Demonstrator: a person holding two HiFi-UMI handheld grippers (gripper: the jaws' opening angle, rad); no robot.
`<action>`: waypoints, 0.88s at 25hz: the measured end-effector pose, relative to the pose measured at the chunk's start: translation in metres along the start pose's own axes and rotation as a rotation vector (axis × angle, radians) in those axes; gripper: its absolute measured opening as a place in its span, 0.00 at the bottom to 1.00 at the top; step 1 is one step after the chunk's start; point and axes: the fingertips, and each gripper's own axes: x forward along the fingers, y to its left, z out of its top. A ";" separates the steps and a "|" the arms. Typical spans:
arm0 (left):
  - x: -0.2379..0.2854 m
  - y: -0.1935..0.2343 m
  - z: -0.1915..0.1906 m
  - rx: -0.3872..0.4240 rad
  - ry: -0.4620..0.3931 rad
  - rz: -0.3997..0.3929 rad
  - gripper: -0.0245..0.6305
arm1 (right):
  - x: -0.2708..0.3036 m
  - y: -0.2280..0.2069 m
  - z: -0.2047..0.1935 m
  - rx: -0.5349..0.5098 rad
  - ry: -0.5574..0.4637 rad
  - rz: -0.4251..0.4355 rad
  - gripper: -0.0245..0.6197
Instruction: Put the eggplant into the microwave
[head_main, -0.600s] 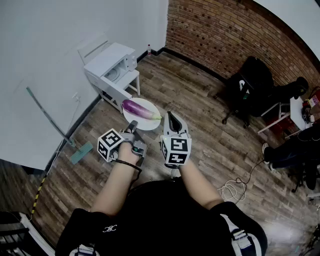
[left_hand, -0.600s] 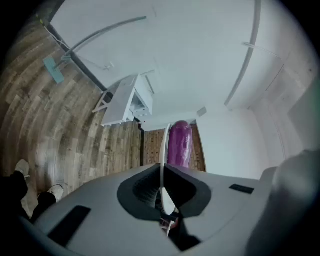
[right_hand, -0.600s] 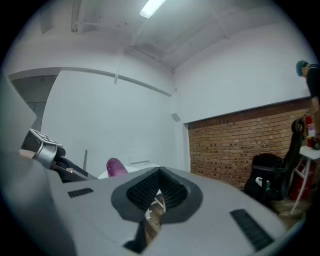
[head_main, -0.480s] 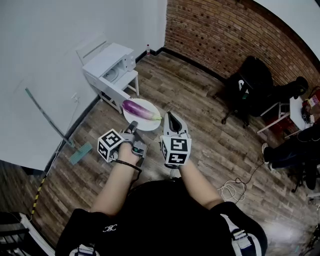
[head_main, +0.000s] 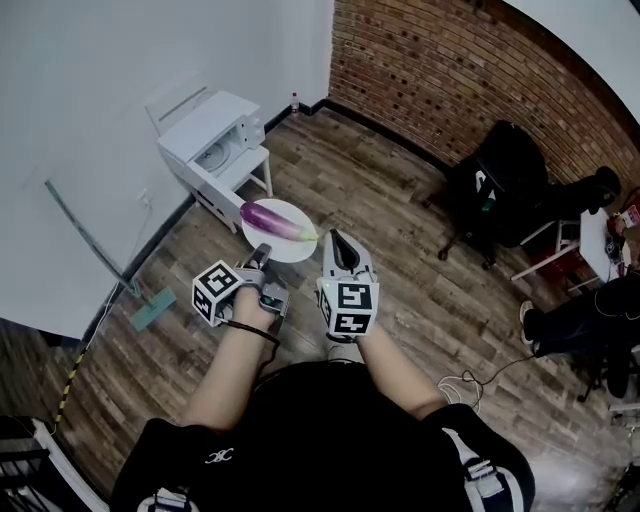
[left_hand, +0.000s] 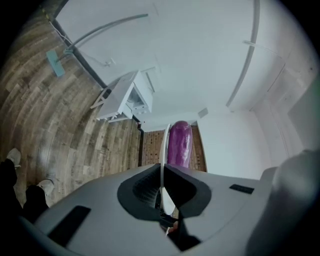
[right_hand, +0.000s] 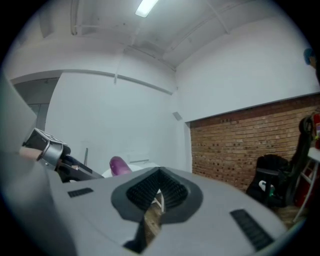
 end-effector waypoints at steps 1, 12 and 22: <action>0.008 -0.004 -0.005 -0.001 -0.006 0.003 0.06 | 0.003 -0.011 0.001 0.001 0.003 0.007 0.06; 0.071 -0.019 -0.041 -0.013 -0.079 0.020 0.06 | 0.026 -0.086 0.000 -0.014 0.010 0.091 0.06; 0.124 -0.018 -0.040 -0.013 -0.080 0.048 0.06 | 0.066 -0.114 -0.013 -0.013 0.048 0.131 0.06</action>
